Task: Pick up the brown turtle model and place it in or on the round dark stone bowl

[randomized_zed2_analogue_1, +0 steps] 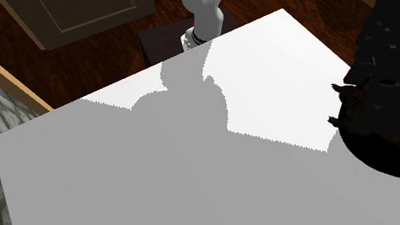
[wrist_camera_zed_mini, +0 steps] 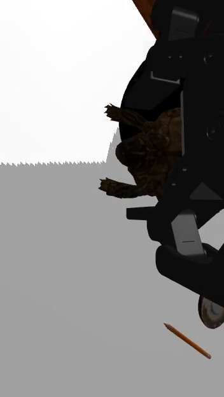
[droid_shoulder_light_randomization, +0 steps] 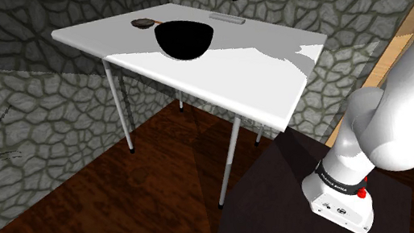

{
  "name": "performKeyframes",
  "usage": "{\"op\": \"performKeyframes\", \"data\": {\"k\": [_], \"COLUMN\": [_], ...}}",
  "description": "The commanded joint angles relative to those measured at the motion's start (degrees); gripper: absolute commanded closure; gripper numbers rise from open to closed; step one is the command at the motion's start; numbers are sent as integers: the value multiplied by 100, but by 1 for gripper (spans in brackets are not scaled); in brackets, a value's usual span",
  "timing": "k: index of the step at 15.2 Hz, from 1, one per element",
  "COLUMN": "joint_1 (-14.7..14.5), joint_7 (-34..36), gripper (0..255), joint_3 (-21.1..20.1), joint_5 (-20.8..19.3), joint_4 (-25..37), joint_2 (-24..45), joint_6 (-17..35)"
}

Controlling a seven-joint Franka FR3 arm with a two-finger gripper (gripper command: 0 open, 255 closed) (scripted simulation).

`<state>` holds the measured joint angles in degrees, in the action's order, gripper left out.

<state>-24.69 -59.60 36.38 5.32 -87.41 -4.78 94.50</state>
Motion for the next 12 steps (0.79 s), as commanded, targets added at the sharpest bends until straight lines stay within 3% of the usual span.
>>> {"op": "performKeyframes", "data": {"k": [1, 10, 12], "joint_1": [-116, -644, -654], "joint_7": [281, 1466, 1480], "gripper": [255, 255, 255], "joint_3": [-155, -807, -826], "joint_5": [-42, -147, -187], "joint_4": [-4, 202, -41], "joint_2": [0, 207, 129], "joint_6": [38, 119, 295]}}
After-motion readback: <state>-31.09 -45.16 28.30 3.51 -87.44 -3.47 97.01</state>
